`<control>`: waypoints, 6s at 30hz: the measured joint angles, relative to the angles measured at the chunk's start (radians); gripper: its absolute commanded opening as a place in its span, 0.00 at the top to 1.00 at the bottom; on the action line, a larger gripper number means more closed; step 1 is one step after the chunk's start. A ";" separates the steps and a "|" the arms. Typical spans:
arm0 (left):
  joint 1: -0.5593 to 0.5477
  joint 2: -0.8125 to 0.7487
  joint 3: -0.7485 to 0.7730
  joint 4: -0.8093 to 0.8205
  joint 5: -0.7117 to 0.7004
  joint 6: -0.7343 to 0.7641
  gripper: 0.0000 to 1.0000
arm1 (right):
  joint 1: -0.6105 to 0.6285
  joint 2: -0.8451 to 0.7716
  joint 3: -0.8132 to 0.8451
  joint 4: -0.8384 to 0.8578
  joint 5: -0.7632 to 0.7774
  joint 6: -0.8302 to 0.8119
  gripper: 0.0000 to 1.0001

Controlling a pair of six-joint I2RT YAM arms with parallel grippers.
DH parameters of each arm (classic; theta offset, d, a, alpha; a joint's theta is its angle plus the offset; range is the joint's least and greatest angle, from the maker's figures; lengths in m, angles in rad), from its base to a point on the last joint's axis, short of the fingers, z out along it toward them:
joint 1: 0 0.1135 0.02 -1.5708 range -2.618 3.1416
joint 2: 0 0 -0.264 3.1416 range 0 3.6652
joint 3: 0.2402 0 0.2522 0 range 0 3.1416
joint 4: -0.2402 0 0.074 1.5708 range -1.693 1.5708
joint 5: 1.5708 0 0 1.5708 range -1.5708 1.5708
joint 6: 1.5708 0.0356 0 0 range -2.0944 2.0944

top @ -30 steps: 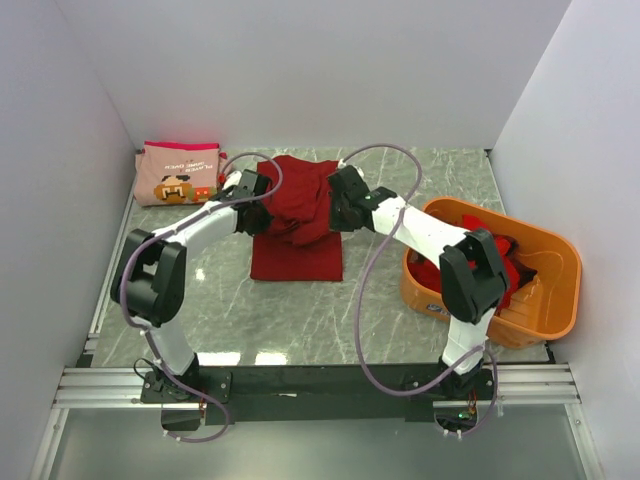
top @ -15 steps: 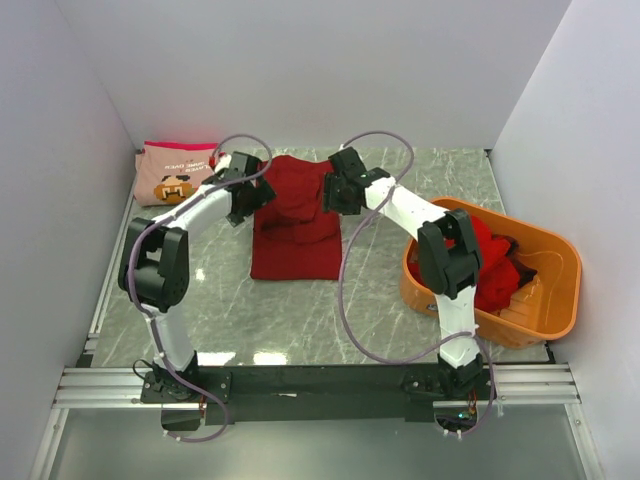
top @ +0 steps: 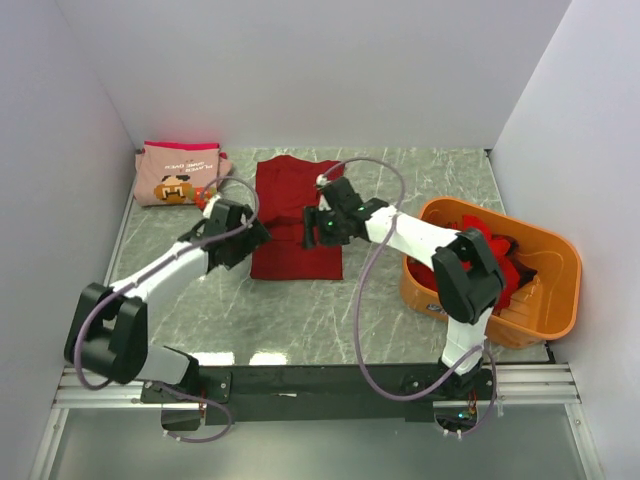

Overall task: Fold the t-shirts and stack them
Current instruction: Fold the tshirt

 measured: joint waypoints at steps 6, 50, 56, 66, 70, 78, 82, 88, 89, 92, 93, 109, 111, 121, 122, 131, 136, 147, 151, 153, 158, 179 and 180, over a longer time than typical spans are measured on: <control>-0.095 -0.012 -0.114 0.195 0.072 -0.009 0.01 | 0.051 0.115 0.027 0.068 -0.030 0.029 0.26; -0.091 0.045 -0.280 0.485 0.072 -0.053 0.00 | -0.030 0.125 -0.103 0.312 -0.135 0.169 0.26; -0.092 0.039 -0.292 0.498 0.065 -0.054 0.00 | -0.026 0.202 -0.039 0.353 -0.146 0.192 0.26; -0.092 0.034 -0.306 0.517 0.063 -0.054 0.01 | -0.031 0.435 0.322 0.313 -0.006 0.194 0.26; -0.092 0.032 -0.311 0.523 0.063 -0.054 0.01 | -0.048 0.552 0.550 0.257 0.034 0.205 0.26; -0.092 0.019 -0.311 0.498 0.051 -0.051 0.01 | -0.131 0.570 0.682 0.233 0.087 0.214 0.25; -0.092 -0.003 -0.305 0.446 0.041 -0.049 0.01 | -0.150 0.454 0.550 0.222 0.090 0.199 0.25; -0.092 -0.063 -0.280 0.286 0.019 -0.043 0.01 | -0.139 0.102 0.113 0.250 0.040 0.182 0.25; -0.092 -0.080 -0.277 0.255 0.015 -0.044 0.01 | -0.137 0.053 0.053 0.252 0.024 0.176 0.25; -0.092 -0.148 -0.274 0.172 -0.009 -0.047 0.01 | -0.129 -0.040 -0.071 0.257 -0.015 0.164 0.25; -0.092 -0.178 -0.274 0.142 -0.021 -0.049 0.00 | -0.126 -0.064 -0.113 0.257 -0.027 0.159 0.25; -0.029 -0.079 -0.282 0.102 -0.030 -0.081 0.43 | -0.008 -0.061 -0.241 0.081 0.047 0.109 0.42; -0.026 -0.062 -0.281 0.127 -0.023 -0.090 0.56 | 0.006 -0.056 -0.241 0.064 0.070 0.111 0.44; -0.023 -0.043 -0.301 0.160 -0.013 -0.109 0.84 | 0.024 -0.048 -0.241 0.040 0.115 0.117 0.51; -0.023 -0.046 -0.305 0.164 -0.012 -0.113 0.86 | 0.024 -0.042 -0.241 0.042 0.114 0.117 0.51; -0.022 -0.048 -0.314 0.185 -0.001 -0.122 0.99 | 0.040 0.005 -0.235 0.070 0.106 0.130 1.00; -0.030 -0.097 -0.346 0.167 0.004 -0.131 0.99 | 0.063 -0.017 -0.265 0.086 0.110 0.142 1.00; -0.269 -0.630 -0.444 -0.273 -0.013 -0.328 0.99 | 0.202 -0.422 -0.530 -0.040 0.102 0.169 1.00; -0.281 -0.826 -0.430 -0.367 -0.015 -0.361 0.99 | 0.220 -0.556 -0.507 -0.106 0.113 0.168 1.00; -0.284 -0.867 -0.403 -0.389 -0.024 -0.366 0.99 | 0.219 -0.592 -0.472 -0.143 0.138 0.165 1.00; -0.285 -0.788 -0.290 -0.402 -0.077 -0.357 0.99 | 0.192 -0.598 -0.346 -0.186 0.196 0.151 1.00; -0.027 -0.090 0.271 -0.304 -0.199 -0.117 0.99 | -0.093 -0.134 0.216 -0.150 0.104 0.078 1.00; -0.018 -0.069 0.287 -0.301 -0.197 -0.109 0.99 | -0.098 -0.106 0.246 -0.151 0.099 0.074 1.00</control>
